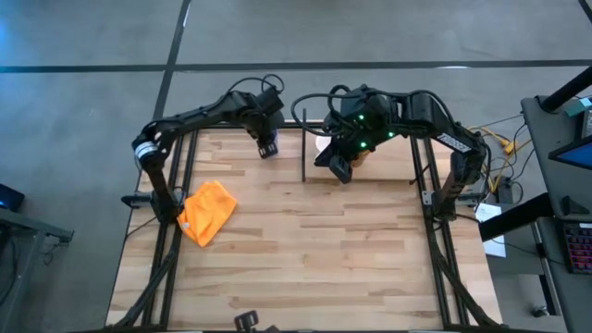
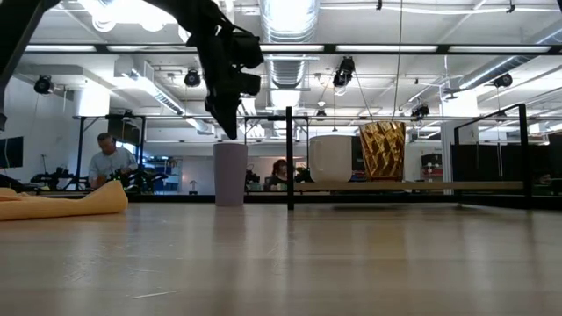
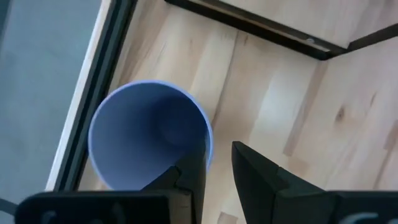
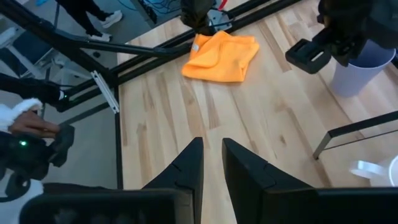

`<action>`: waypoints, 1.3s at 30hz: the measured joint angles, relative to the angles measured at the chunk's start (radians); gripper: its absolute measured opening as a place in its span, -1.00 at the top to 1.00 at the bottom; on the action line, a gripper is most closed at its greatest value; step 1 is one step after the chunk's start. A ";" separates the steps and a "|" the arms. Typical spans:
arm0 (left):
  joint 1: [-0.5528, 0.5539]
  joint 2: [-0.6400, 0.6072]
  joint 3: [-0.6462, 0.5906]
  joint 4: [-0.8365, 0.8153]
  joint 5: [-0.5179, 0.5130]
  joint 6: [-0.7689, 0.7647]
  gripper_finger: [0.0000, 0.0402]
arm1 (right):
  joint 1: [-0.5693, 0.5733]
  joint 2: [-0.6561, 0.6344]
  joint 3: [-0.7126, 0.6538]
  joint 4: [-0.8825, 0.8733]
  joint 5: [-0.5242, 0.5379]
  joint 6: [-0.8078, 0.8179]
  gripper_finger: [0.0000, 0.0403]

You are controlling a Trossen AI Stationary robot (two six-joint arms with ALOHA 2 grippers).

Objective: Stack small to large cups/mugs on shelf
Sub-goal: Put the purple cup on the shelf

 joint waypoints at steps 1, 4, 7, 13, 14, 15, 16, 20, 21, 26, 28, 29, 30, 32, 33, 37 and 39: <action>0.000 0.006 0.000 0.003 0.001 0.000 0.68 | 0.000 0.000 0.000 0.000 0.000 0.000 0.73; 0.002 0.027 0.000 0.012 0.002 0.000 0.68 | 0.000 0.000 0.000 0.000 0.000 0.000 0.73; 0.004 0.049 0.000 0.023 0.002 0.000 0.68 | 0.000 0.000 0.000 0.000 0.000 0.000 0.73; 0.004 0.074 0.000 0.022 0.002 -0.001 0.76 | 0.000 0.000 0.000 0.000 0.000 0.000 0.73; 0.004 0.072 0.000 0.022 0.002 -0.001 0.81 | 0.000 0.000 0.000 0.000 0.000 0.000 0.73; 0.004 0.069 0.000 0.021 0.001 -0.001 0.89 | 0.000 0.000 0.000 -0.001 0.000 -0.001 0.73; 0.004 0.065 0.000 0.018 0.001 -0.002 0.94 | 0.000 0.000 0.000 -0.002 0.000 -0.001 0.73; -0.004 0.032 0.000 -0.015 0.004 -0.027 0.99 | 0.000 0.000 0.000 -0.028 0.000 -0.001 0.73; -0.011 0.024 0.000 -0.035 0.014 -0.047 0.99 | 0.000 0.000 0.000 -0.034 0.000 -0.001 0.73; -0.089 -0.033 0.000 -0.113 0.044 -0.087 1.00 | 0.000 0.000 -0.001 -0.053 0.000 -0.008 0.73; -0.141 -0.061 0.000 -0.141 0.045 -0.108 1.00 | 0.000 0.000 -0.001 -0.053 0.000 -0.009 0.73; -0.175 -0.074 0.000 -0.148 0.050 -0.109 1.00 | 0.000 0.000 -0.001 -0.053 0.001 -0.012 0.73; -0.210 -0.088 0.000 -0.150 0.067 -0.112 1.00 | 0.000 0.000 -0.001 -0.053 0.001 -0.019 0.73; -0.294 -0.108 0.001 -0.151 0.091 -0.157 1.00 | 0.000 0.000 -0.001 -0.055 0.001 -0.036 0.73; -0.337 -0.116 0.004 -0.151 0.095 -0.182 1.00 | 0.000 0.000 -0.001 -0.059 0.001 -0.044 0.73; -0.510 -0.123 0.010 -0.091 0.097 -0.247 1.00 | -0.001 -0.014 -0.001 -0.131 0.004 -0.048 0.73; -0.579 -0.102 0.016 -0.019 0.100 -0.297 1.00 | 0.000 -0.031 -0.001 -0.201 0.030 -0.053 0.73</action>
